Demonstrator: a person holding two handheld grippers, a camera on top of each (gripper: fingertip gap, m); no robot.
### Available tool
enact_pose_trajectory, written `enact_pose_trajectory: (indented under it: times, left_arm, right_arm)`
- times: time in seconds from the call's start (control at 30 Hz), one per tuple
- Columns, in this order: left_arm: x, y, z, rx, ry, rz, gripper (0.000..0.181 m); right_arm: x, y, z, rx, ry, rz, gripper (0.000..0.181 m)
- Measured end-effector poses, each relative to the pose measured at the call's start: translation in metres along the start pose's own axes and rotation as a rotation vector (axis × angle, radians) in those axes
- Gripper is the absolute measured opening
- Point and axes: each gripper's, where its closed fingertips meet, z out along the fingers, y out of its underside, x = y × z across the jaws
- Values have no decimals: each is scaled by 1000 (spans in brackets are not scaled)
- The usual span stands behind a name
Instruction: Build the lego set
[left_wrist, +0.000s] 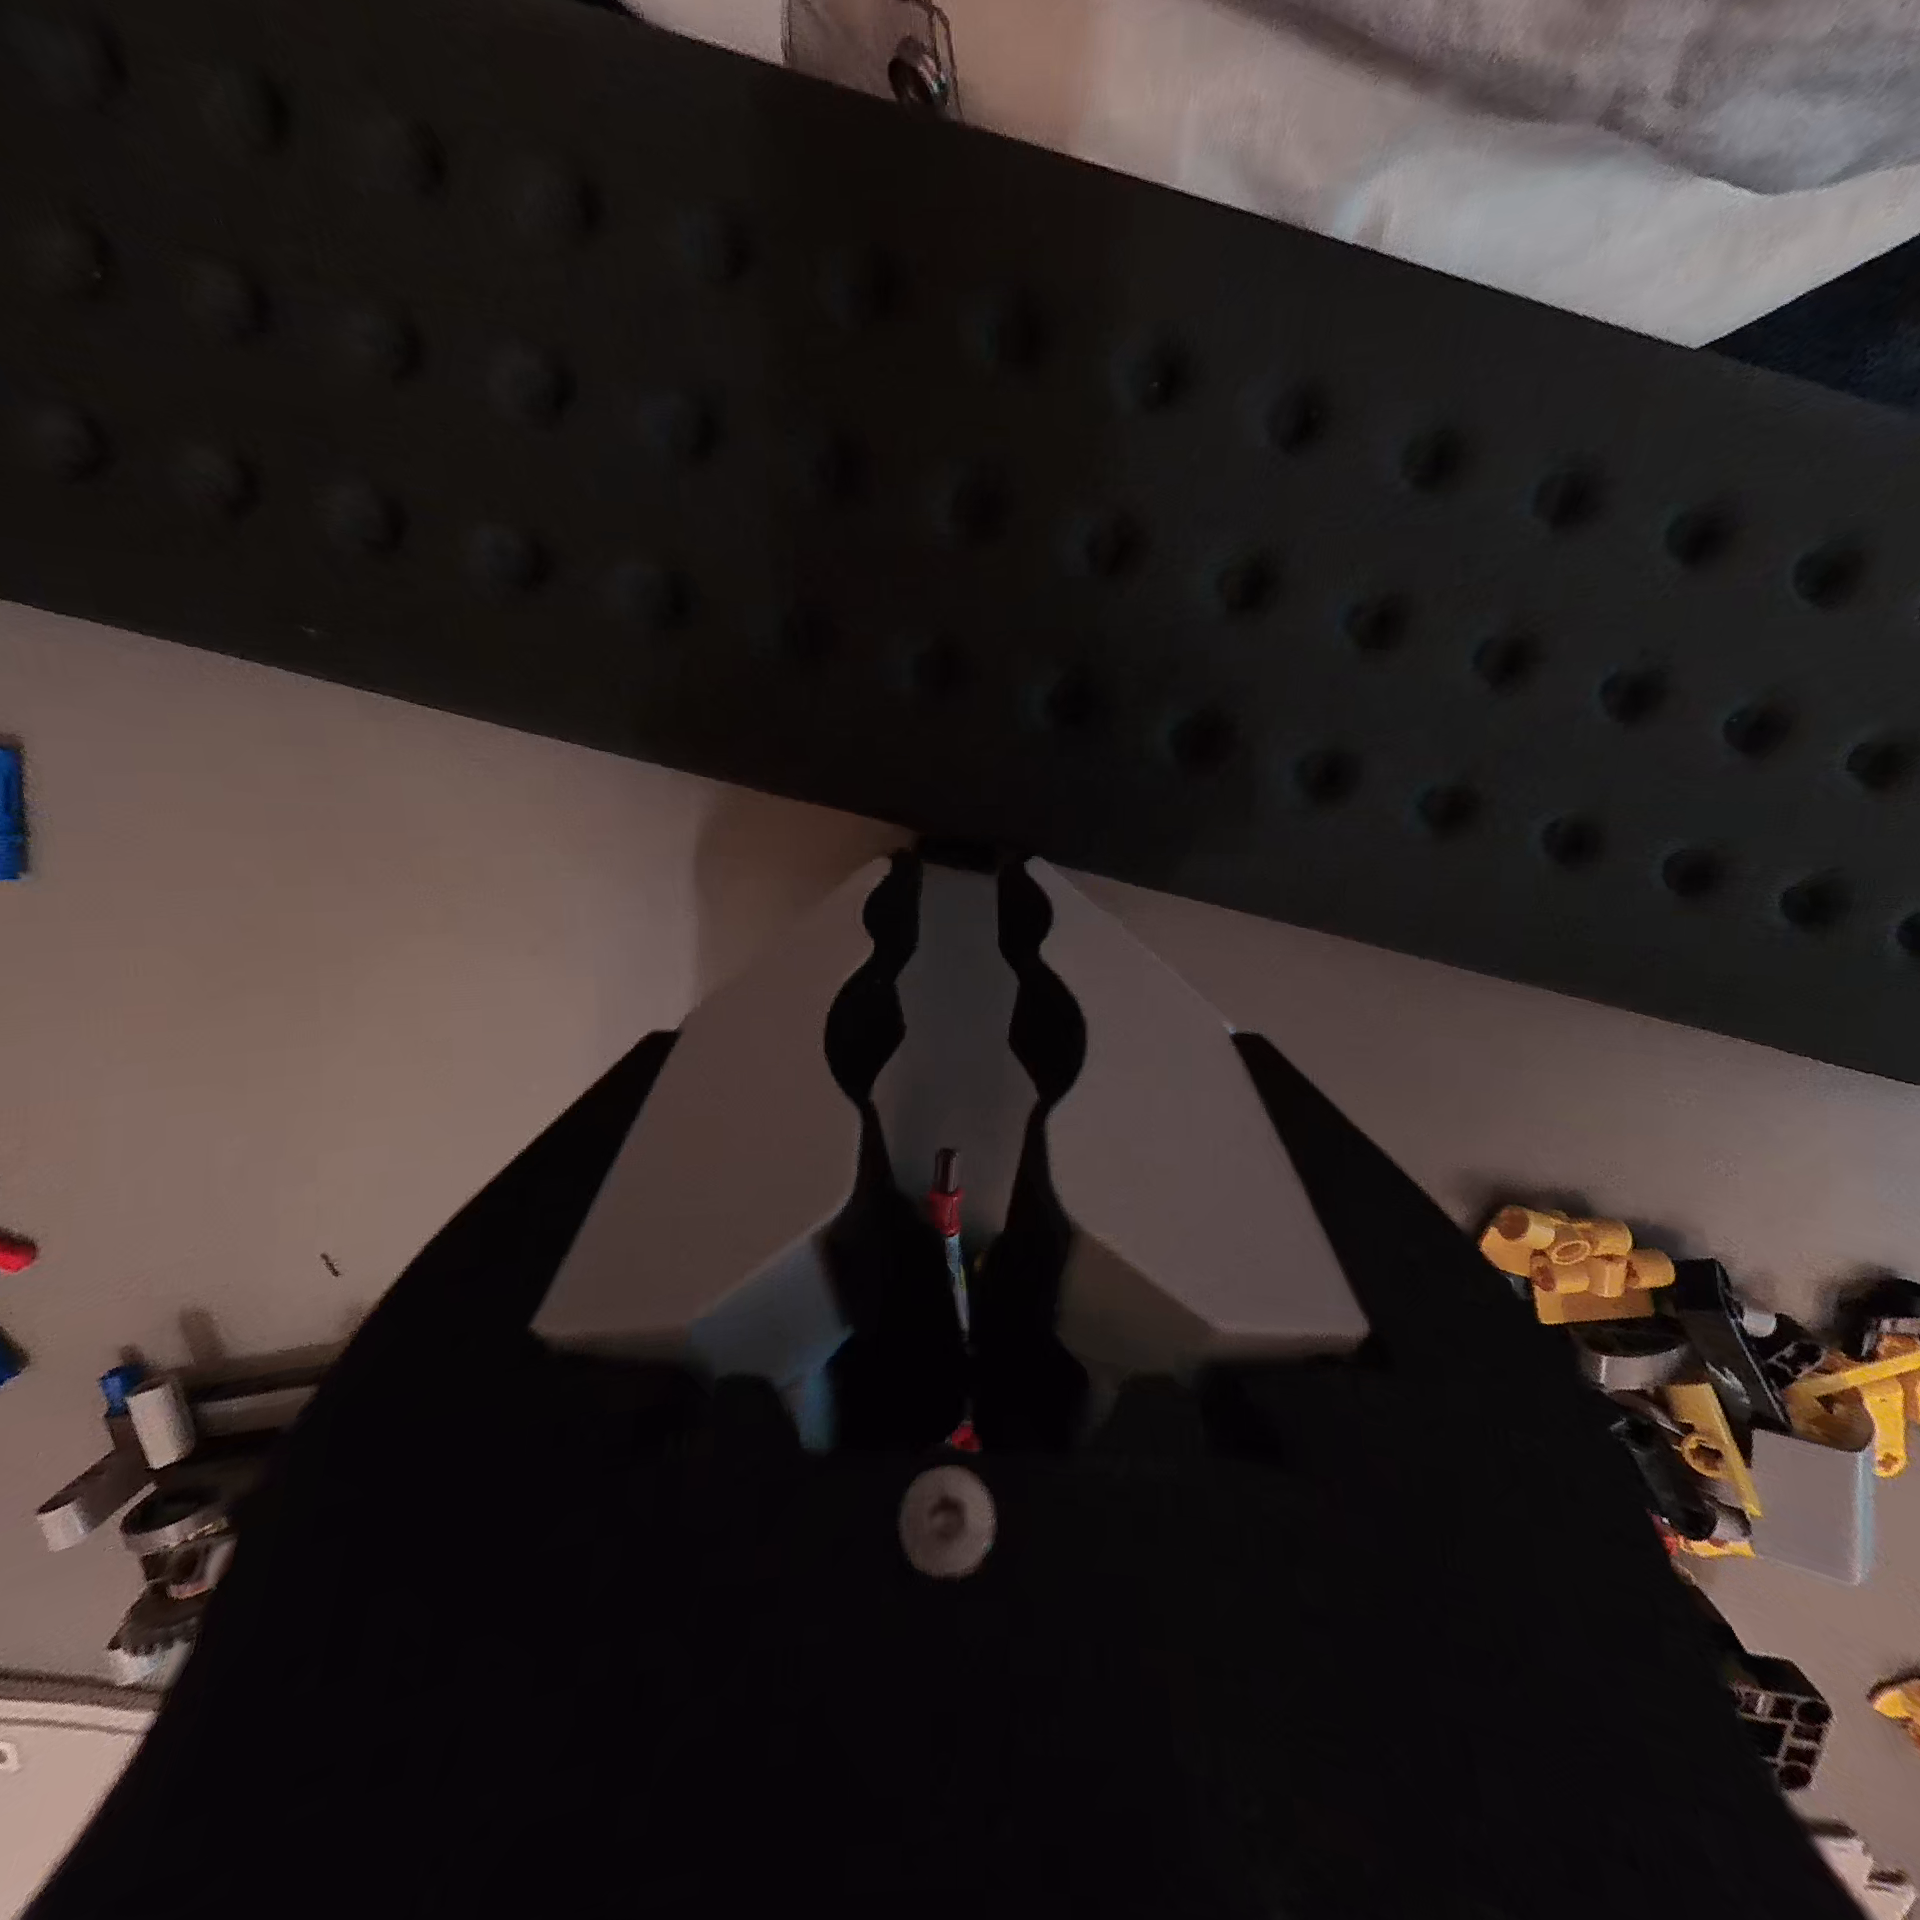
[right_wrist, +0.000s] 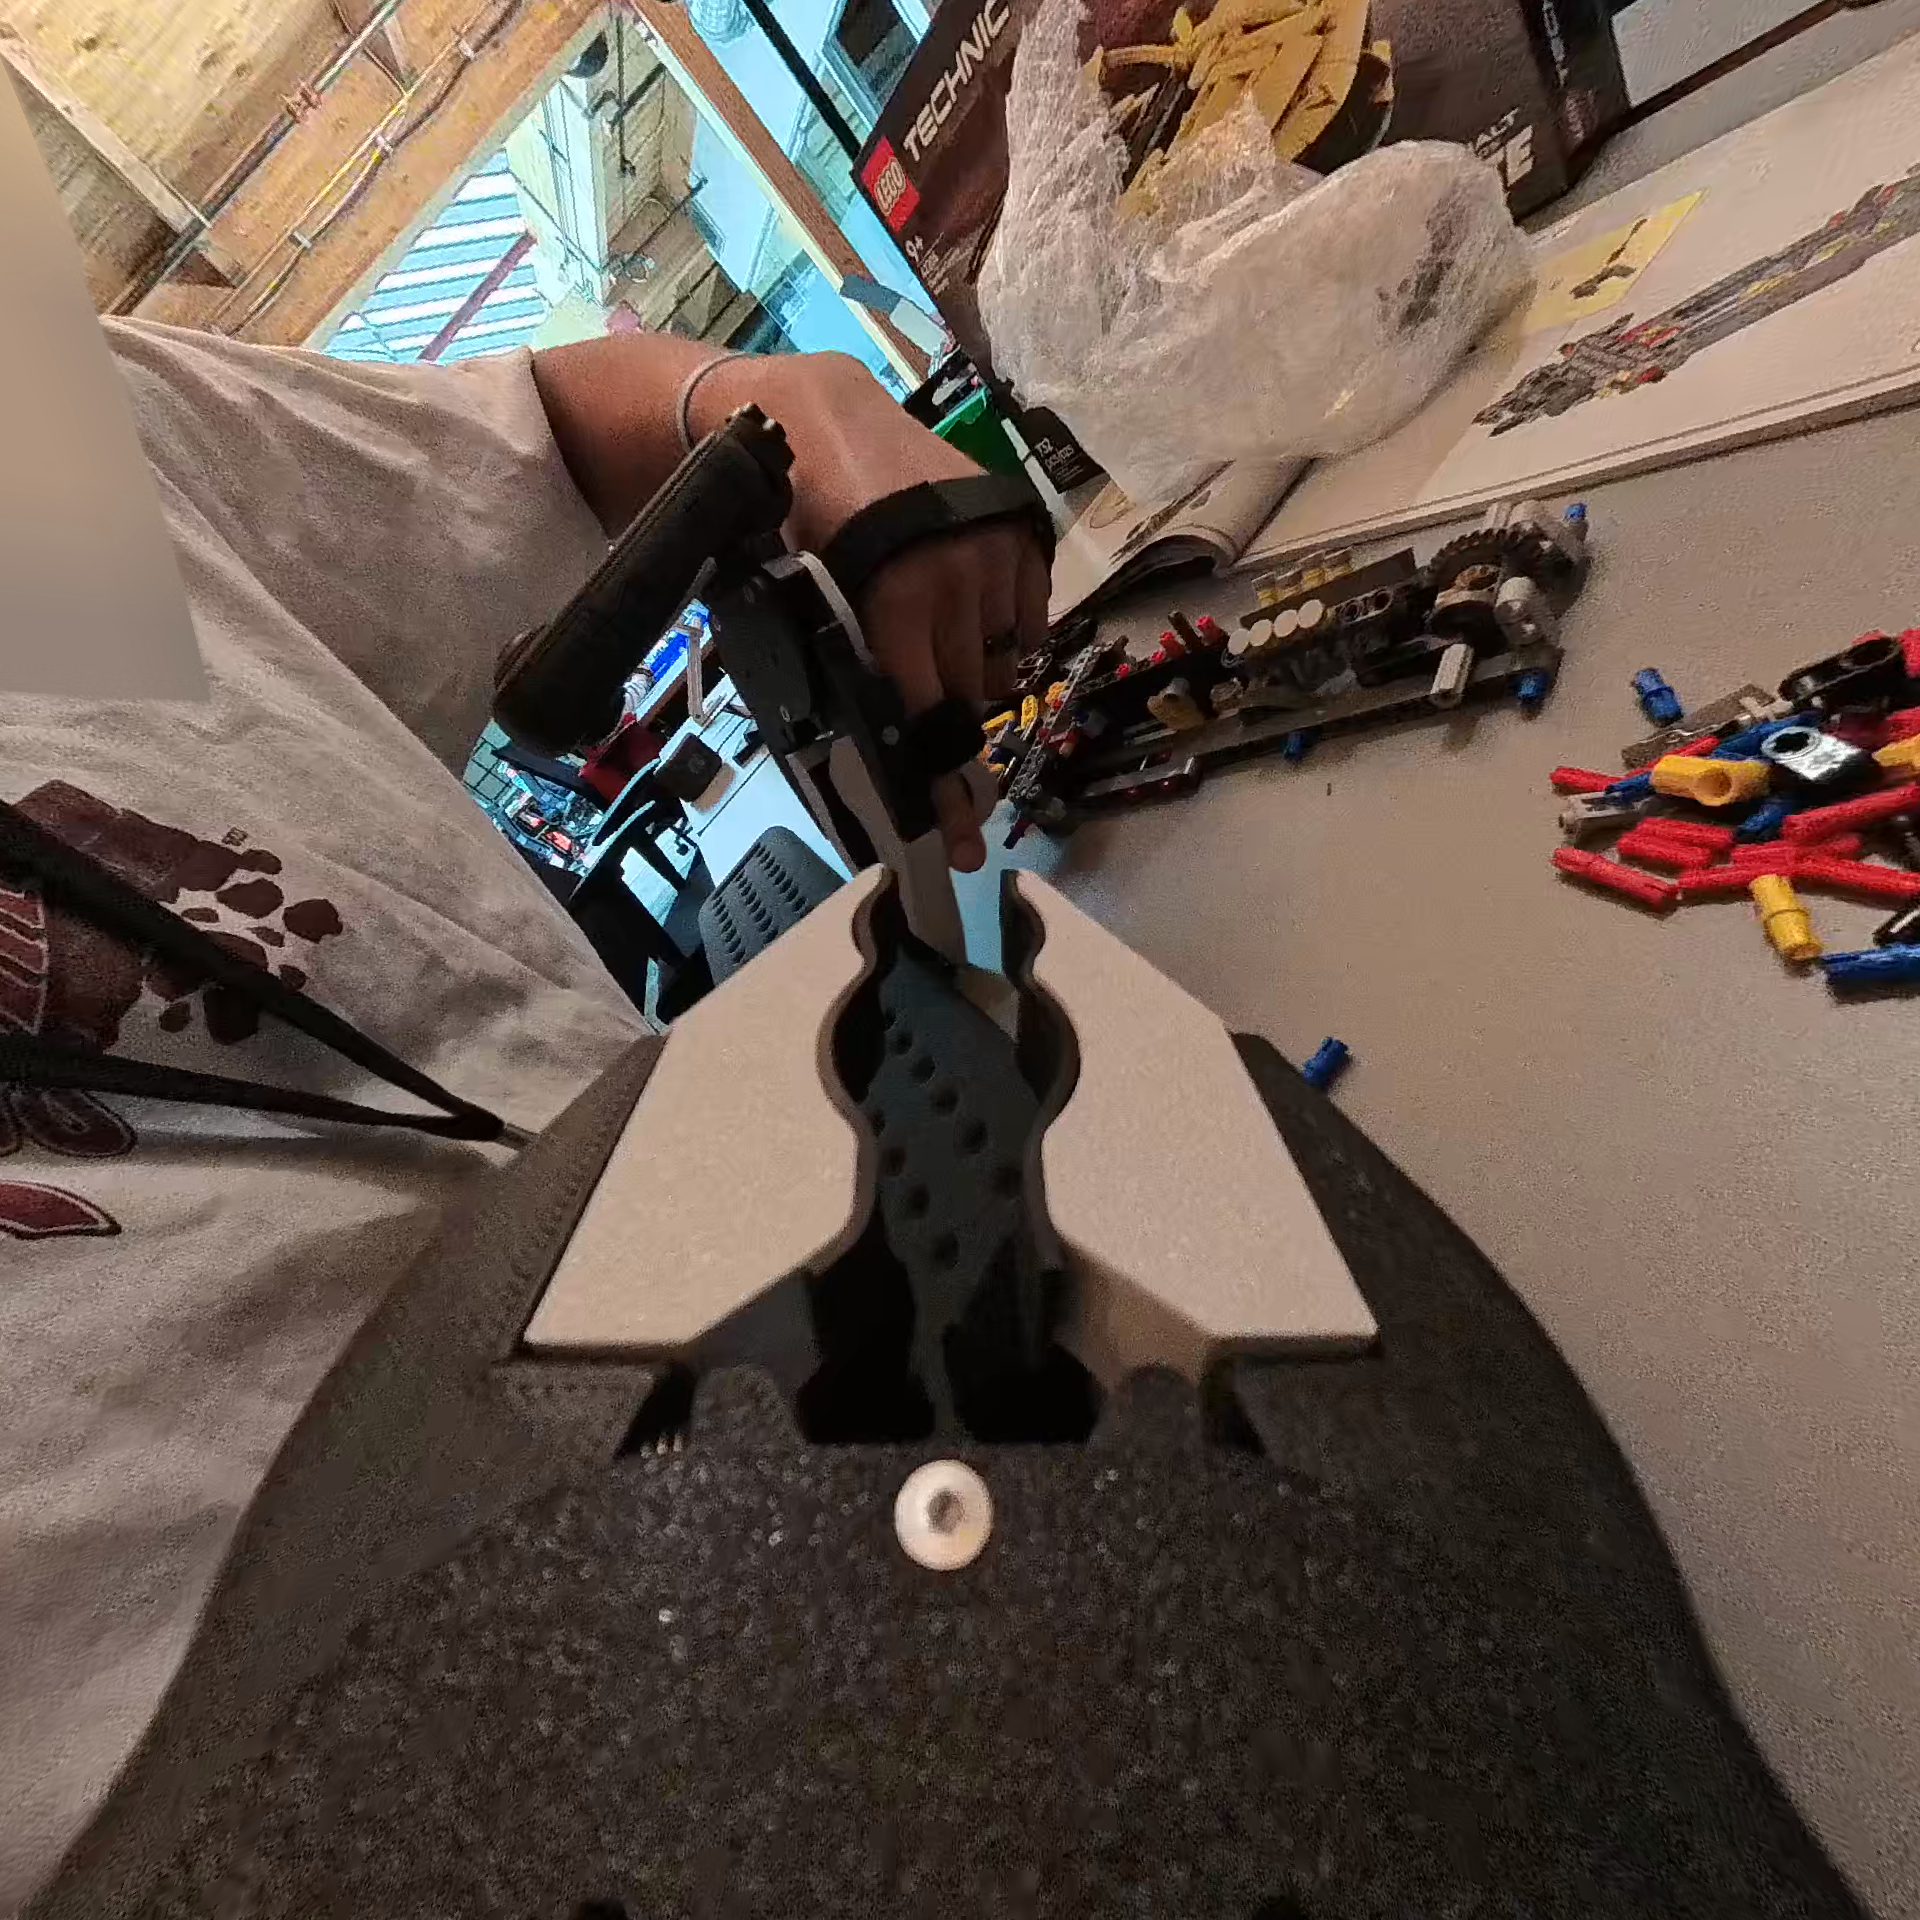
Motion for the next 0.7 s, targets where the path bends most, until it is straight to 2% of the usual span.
enact_pose_trajectory:
  times: [0.17,0.2,0.27,0.37,0.47,0.53,0.63,0.7]
  left_arm:
    - [0,0,0,7,-5,-3,12]
    - [-2,0,0,7,-13,-6,6]
    - [-6,-2,-4,36,-28,-40,6]
    - [-21,-2,-13,74,-82,-107,6]
    - [-46,11,-30,75,-187,-220,6]
    - [-64,19,-48,94,-286,-346,7]
    - [-82,18,-74,214,-436,-531,6]
    - [-92,22,-88,269,-568,-633,6]
  right_arm:
    - [0,-1,-2,-1,-17,11,18]
    - [0,-1,-2,1,-22,14,18]
    - [-2,-3,-3,14,-28,17,18]
    - [-2,-5,-5,27,-30,15,17]
    - [-3,-5,-4,20,-23,18,18]
    - [-8,3,5,-51,-2,-41,19]
    - [5,27,25,-250,132,-187,24]
    - [12,31,39,-342,188,-285,24]
